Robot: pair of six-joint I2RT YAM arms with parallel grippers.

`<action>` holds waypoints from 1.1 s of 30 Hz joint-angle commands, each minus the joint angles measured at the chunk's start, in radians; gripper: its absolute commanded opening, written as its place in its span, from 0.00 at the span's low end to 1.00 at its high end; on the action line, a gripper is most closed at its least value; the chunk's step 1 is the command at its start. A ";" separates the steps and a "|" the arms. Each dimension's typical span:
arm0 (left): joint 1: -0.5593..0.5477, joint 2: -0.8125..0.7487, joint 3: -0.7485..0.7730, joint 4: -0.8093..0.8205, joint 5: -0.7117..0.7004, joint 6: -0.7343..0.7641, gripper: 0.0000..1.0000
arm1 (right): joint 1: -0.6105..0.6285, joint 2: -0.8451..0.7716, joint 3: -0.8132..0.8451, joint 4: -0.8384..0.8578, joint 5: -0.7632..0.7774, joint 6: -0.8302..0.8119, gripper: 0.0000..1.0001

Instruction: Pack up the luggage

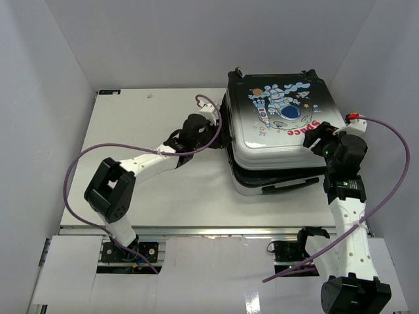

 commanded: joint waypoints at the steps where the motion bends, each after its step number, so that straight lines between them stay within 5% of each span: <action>1: -0.018 -0.162 -0.006 0.054 0.151 0.019 0.48 | 0.001 -0.037 0.024 -0.036 0.146 0.013 0.70; 17: -0.028 -0.164 -0.058 -0.015 -0.062 0.007 0.59 | 0.001 0.011 0.155 -0.161 0.400 -0.053 0.71; 33: -0.027 -0.036 -0.071 0.023 -0.060 -0.064 0.58 | 0.001 -0.030 0.145 -0.178 0.410 -0.071 0.72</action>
